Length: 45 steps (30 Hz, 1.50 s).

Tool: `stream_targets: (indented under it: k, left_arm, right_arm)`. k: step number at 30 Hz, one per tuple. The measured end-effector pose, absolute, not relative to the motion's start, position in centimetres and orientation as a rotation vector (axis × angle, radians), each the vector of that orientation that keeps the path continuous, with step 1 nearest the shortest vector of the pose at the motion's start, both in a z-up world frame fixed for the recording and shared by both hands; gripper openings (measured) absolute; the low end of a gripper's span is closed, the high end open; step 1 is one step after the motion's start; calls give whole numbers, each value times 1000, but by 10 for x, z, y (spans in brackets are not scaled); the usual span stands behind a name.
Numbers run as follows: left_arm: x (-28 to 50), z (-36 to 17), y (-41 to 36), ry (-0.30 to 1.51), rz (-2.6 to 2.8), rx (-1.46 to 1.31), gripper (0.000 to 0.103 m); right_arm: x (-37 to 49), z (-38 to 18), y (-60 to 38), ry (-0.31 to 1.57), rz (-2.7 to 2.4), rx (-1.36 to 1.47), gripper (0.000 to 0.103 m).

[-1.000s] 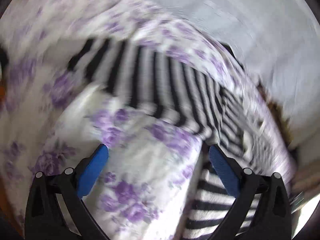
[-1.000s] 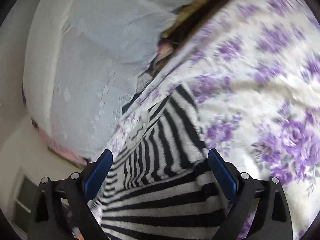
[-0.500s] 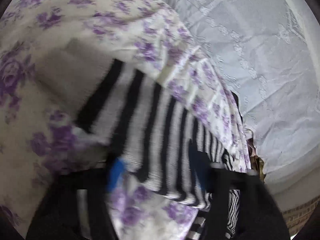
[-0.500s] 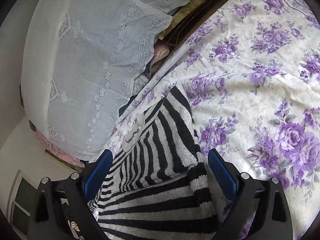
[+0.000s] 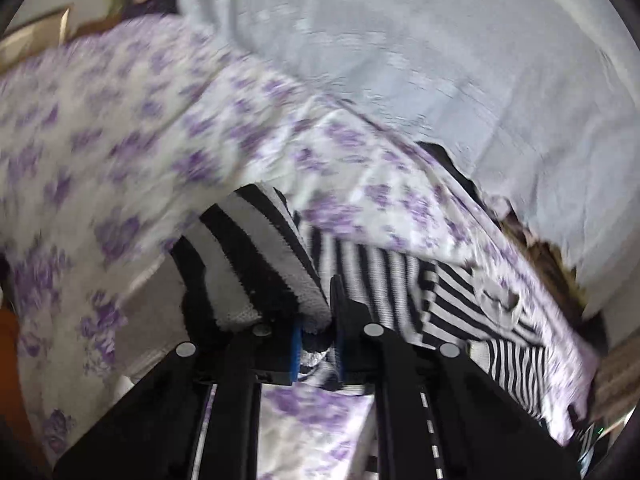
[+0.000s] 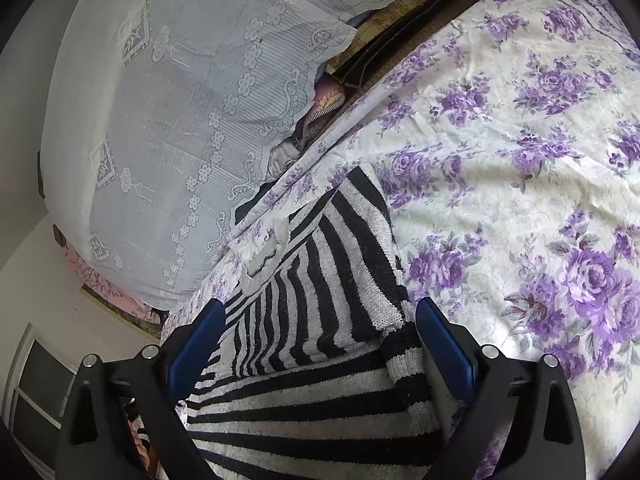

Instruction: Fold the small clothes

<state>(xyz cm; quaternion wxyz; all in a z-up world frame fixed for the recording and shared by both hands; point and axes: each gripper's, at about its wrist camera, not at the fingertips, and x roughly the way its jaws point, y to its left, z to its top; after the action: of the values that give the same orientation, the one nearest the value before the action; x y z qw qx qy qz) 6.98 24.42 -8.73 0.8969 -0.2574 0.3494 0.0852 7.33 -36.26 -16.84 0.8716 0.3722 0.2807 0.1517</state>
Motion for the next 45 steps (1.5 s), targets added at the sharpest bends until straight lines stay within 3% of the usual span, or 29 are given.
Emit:
stream_targets:
  k: [18, 29, 31, 33, 35, 38, 42, 45]
  left_arm:
    - [110, -25, 86, 715, 25, -260, 11]
    - [137, -68, -51, 800, -101, -109, 12]
    - [142, -96, -78, 852, -88, -21, 23]
    - [146, -129, -102, 921, -64, 87, 51]
    - [139, -146, -119, 909, -27, 199, 56]
    - [122, -137, -125, 837, -36, 282, 80]
    - [93, -106, -113, 752, -117, 268, 94]
    - [70, -84, -88, 693, -129, 250, 96]
  right_arm:
    - [81, -173, -363, 606, 331, 799, 96]
    - [84, -174, -365, 601, 335, 825, 96]
    - [84, -175, -366, 600, 338, 830, 96]
    - [84, -175, -366, 598, 340, 834, 96]
    - [83, -176, -367, 597, 343, 839, 96]
    - [83, -176, -367, 597, 342, 842, 96]
    - [83, -175, -367, 598, 343, 839, 96]
    - [82, -173, -365, 600, 342, 831, 96]
